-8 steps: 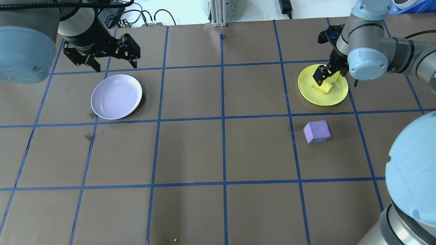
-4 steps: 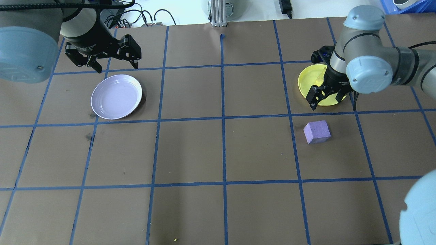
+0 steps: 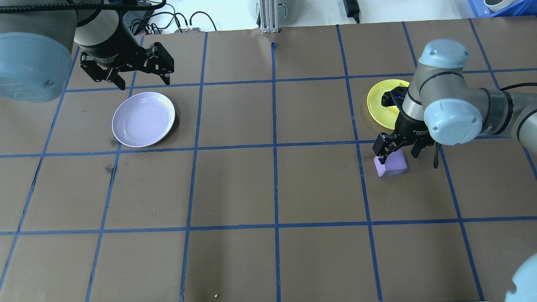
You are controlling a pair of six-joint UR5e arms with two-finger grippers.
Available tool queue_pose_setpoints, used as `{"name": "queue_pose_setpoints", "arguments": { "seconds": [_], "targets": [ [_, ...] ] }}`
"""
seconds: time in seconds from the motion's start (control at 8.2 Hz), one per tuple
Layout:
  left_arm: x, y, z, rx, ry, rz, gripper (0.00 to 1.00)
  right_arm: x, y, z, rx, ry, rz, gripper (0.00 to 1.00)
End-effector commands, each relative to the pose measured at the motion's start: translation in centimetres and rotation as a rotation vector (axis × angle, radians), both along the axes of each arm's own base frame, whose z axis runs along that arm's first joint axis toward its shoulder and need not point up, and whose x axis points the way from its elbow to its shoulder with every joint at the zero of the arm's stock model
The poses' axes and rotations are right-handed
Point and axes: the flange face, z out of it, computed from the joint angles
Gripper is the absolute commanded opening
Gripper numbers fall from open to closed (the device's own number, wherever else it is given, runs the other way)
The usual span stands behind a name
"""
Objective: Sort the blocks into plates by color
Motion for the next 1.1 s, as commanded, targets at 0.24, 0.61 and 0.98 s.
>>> {"name": "queue_pose_setpoints", "arguments": {
  "seconds": [0.24, 0.61, 0.98],
  "targets": [
    [0.0, 0.2, 0.1, -0.001, -0.007, -0.012, 1.00, 0.2, 2.2, -3.1, 0.011, -0.002, -0.012, 0.35],
    [0.0, 0.0, -0.1, 0.002, -0.004, -0.013, 1.00, 2.5, 2.2, -1.2, -0.030, -0.014, -0.045, 0.11],
    [0.0, 0.1, 0.1, -0.001, -0.002, -0.004, 1.00, 15.1, 3.0, 2.1, -0.087, -0.039, -0.215, 0.11]
  ]
}}
